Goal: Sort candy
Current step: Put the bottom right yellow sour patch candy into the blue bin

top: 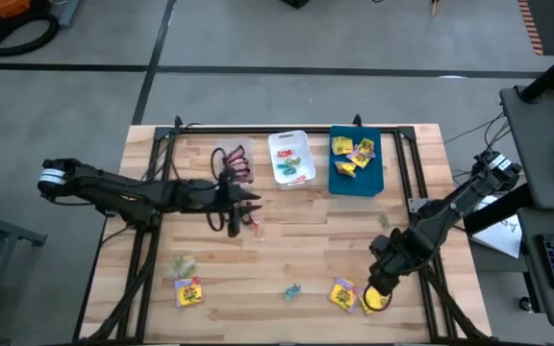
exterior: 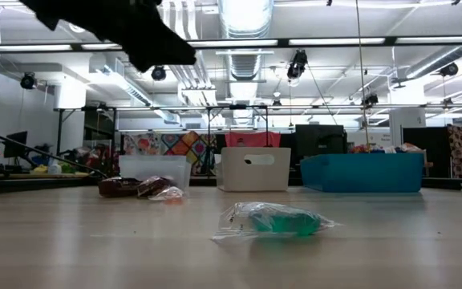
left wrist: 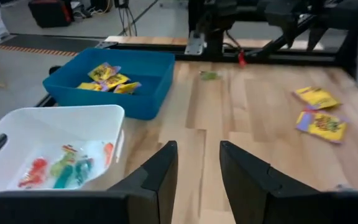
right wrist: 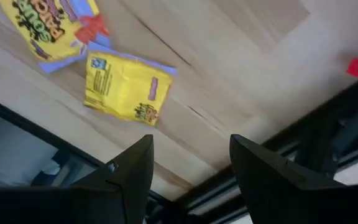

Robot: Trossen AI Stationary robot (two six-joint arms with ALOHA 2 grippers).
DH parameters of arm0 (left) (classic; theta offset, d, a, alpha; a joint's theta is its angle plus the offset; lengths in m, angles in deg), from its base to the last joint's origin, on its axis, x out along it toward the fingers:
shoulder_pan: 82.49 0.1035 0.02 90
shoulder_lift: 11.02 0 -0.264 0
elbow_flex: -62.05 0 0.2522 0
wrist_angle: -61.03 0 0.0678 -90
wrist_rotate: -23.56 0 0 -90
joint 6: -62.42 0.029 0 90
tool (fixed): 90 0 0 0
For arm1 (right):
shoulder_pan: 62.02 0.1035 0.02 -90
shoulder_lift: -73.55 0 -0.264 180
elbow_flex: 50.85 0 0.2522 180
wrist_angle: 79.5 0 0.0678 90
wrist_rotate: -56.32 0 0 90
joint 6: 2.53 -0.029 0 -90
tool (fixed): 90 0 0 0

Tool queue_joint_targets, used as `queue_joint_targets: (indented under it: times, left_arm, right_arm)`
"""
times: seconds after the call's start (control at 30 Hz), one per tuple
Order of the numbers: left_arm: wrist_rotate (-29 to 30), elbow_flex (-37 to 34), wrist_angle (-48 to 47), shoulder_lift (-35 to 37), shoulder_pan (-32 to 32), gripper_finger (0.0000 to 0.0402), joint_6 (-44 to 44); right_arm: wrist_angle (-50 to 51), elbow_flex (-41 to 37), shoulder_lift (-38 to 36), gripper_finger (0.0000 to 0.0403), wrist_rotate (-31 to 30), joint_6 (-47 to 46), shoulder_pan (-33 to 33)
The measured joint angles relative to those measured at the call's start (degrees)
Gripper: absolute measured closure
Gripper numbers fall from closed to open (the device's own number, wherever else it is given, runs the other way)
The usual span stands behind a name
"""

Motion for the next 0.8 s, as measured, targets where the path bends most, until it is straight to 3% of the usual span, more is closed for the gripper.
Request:
queue_joint_targets:
  times: [0.33, 0.57, 0.8]
  left_arm:
    - [-0.09, -7.2, 7.19, 4.72, -3.82, 0.0298, -3.82]
    - [-0.15, -6.69, 8.26, 3.84, -6.22, 0.0298, -3.94]
    - [-0.15, -6.51, 8.59, 3.97, -6.58, 0.0298, -4.21]
  right_arm:
    - [-8.68, 0.0, 2.7, 0.0202, -5.91, 9.9, 3.35]
    - [-19.05, 1.02, 11.76, 0.0202, -9.05, 25.81, 6.01]
    - [-18.88, 7.14, 20.95, 0.0202, -14.7, 36.07, 5.95]
